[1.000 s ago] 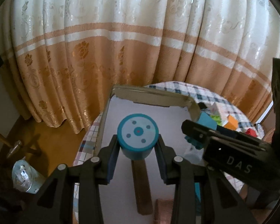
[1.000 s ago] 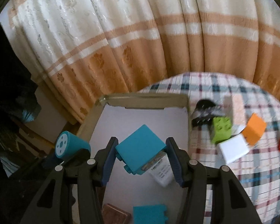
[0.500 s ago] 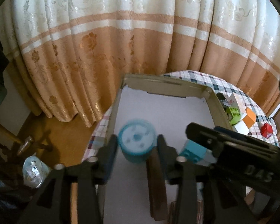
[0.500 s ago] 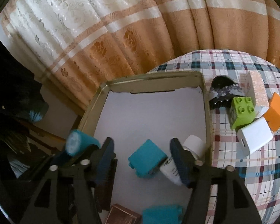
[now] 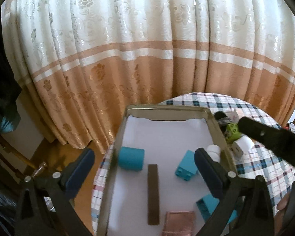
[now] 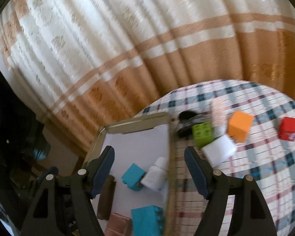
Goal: Organize rigid objects
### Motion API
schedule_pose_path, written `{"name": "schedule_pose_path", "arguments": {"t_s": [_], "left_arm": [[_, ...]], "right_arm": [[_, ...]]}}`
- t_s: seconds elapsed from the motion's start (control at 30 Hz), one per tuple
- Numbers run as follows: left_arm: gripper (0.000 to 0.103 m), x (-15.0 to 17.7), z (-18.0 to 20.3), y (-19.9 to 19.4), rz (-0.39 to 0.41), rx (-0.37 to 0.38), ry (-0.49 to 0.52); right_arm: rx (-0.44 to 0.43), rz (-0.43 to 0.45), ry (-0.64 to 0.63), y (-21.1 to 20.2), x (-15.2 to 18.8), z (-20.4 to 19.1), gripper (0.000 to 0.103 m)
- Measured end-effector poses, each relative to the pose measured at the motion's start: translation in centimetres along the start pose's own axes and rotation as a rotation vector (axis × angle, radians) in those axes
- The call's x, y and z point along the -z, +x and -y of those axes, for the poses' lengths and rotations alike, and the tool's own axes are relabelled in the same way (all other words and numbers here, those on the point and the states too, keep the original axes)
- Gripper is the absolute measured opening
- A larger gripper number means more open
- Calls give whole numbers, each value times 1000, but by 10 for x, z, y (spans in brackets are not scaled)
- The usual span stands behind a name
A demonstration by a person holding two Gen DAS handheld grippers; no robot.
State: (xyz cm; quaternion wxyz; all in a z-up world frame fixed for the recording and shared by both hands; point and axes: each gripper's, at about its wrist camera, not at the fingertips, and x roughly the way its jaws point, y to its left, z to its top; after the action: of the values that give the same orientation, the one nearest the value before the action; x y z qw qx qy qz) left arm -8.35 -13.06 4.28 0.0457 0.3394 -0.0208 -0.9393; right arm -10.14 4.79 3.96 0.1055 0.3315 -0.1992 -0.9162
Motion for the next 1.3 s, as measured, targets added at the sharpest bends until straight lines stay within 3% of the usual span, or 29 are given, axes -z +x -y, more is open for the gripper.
{"name": "schedule_pose_path", "arguments": {"t_s": [0.2,0.53,1.3], "left_arm": [[103,7,16,-13,8,13,15],[103,18,42,-27,17,35,44],[103,58,116,-48,94,57,113]], "right_arm": [[74,59,12,-23,4,17,76],[307,254,-49,-72,23,45,77],[494,294,-86,-99,57,113,77]]}}
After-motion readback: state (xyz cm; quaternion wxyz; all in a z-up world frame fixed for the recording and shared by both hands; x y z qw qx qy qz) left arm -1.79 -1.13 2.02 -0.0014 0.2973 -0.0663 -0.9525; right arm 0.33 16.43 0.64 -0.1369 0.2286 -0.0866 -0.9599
